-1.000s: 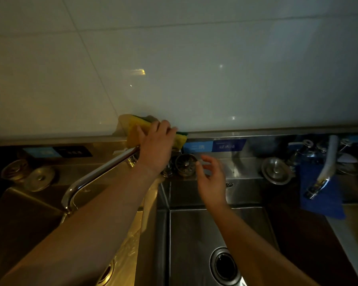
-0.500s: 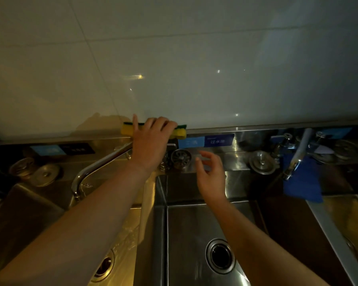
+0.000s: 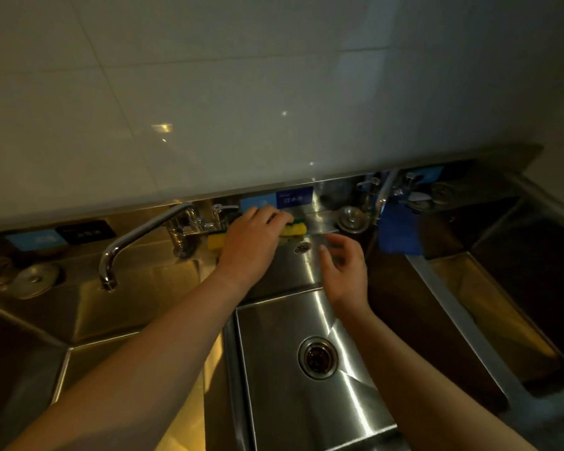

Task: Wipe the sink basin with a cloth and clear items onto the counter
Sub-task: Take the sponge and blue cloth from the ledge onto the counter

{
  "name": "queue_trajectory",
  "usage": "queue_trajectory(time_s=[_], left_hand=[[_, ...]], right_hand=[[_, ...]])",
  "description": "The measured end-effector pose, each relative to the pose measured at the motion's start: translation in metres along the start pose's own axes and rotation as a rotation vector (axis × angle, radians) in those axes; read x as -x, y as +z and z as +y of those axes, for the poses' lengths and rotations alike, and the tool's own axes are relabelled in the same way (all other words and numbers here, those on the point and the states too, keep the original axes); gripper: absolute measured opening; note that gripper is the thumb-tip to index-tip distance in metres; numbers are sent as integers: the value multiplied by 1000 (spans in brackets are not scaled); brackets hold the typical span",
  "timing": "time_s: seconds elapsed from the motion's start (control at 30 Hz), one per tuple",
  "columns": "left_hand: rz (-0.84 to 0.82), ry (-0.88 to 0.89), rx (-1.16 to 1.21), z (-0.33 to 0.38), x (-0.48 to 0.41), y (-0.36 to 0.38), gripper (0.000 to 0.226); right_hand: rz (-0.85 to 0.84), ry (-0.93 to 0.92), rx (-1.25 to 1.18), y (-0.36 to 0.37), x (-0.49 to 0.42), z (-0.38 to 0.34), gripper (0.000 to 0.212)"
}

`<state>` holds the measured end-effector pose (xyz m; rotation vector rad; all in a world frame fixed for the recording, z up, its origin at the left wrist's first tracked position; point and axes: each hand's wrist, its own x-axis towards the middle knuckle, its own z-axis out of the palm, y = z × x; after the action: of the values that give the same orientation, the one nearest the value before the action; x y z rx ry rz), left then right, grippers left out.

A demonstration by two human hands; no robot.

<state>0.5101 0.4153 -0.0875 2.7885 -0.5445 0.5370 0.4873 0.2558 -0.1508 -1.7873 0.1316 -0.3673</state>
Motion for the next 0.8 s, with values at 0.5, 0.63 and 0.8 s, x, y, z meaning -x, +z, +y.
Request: queue_trajectory(time_s=[0.5,0.63,0.8], left_hand=[[-83,20,144,114,14,41,37],[-107,-14,121,139,0,61,37],[-151,-76,113,161,-19,86,36]], right_hand=[[103,80,162,-118,-1,38,30],[94,109,158,-142,-21,53,26],[27,114,200,-171,-53,79,26]])
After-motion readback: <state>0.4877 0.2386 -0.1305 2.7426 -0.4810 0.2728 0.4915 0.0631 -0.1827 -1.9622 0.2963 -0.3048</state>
